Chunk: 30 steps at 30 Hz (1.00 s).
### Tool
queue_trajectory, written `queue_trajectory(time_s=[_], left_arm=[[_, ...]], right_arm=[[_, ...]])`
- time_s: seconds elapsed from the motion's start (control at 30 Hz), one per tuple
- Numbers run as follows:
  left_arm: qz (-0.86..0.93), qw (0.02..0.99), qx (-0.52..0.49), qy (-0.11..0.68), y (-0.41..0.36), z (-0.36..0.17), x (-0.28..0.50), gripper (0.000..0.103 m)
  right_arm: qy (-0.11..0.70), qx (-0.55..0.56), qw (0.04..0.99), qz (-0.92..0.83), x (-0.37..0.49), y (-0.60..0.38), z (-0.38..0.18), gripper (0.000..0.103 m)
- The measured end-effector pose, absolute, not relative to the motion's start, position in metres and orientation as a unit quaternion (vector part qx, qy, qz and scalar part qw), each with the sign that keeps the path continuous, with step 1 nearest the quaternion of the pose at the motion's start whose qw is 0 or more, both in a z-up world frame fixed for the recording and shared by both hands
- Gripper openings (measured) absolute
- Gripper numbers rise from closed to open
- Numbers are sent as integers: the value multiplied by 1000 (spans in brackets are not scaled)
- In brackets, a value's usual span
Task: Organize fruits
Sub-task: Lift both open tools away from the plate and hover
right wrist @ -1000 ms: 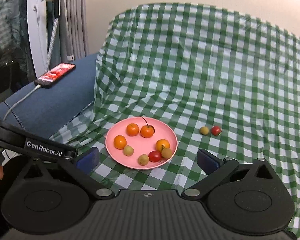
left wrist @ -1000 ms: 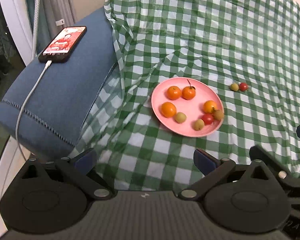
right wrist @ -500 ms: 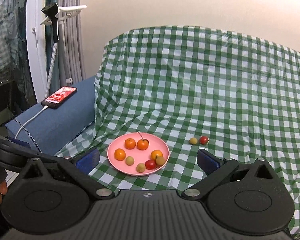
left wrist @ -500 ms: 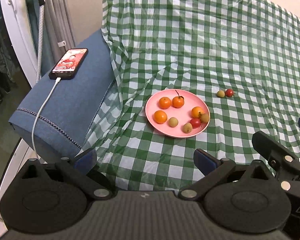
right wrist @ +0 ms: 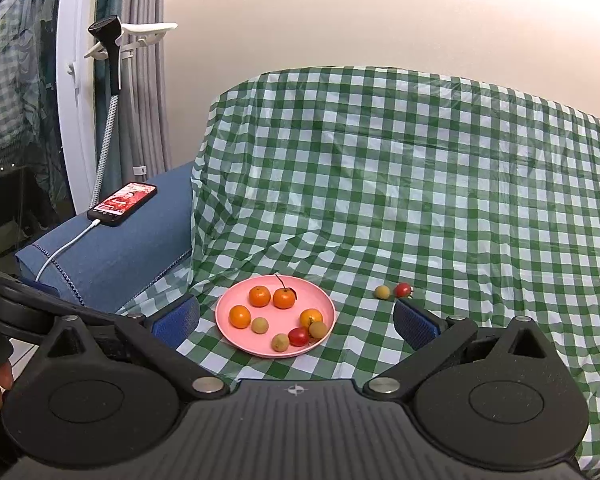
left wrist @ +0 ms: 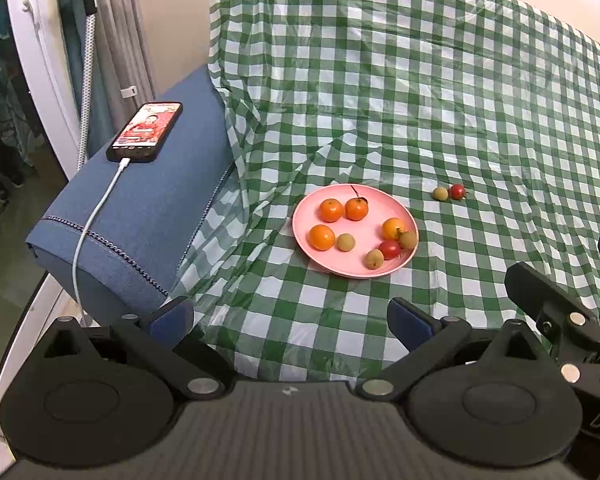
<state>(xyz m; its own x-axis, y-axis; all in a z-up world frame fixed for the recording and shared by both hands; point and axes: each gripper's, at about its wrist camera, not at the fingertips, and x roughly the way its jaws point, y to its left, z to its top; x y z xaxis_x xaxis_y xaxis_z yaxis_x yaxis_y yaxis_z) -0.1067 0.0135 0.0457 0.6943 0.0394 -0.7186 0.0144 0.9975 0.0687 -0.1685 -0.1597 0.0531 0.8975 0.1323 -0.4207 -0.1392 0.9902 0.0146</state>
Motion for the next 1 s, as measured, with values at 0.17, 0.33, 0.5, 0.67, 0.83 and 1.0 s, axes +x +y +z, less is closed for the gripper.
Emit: queue_trajectory(time_s=[0.17, 0.33, 0.5, 0.67, 0.83, 1.0], left_arm=[[13, 916, 31, 399, 20, 42, -101, 103], [11, 911, 32, 411, 22, 36, -89, 103], [5, 906, 38, 422, 18, 29, -81, 103], [8, 903, 45, 427, 15, 27, -76, 103], [8, 900, 48, 434, 13, 23, -70, 103], [7, 894, 59, 444, 7, 17, -57, 103]], right_arm=[[225, -11, 971, 78, -161, -155, 51, 102], [237, -12, 968, 78, -150, -152, 47, 102], [247, -9, 966, 73, -142, -154, 42, 102], [252, -6, 965, 73, -137, -155, 40, 102], [259, -2, 963, 75, -130, -155, 33, 102], [269, 4, 960, 73, -118, -159, 26, 102]])
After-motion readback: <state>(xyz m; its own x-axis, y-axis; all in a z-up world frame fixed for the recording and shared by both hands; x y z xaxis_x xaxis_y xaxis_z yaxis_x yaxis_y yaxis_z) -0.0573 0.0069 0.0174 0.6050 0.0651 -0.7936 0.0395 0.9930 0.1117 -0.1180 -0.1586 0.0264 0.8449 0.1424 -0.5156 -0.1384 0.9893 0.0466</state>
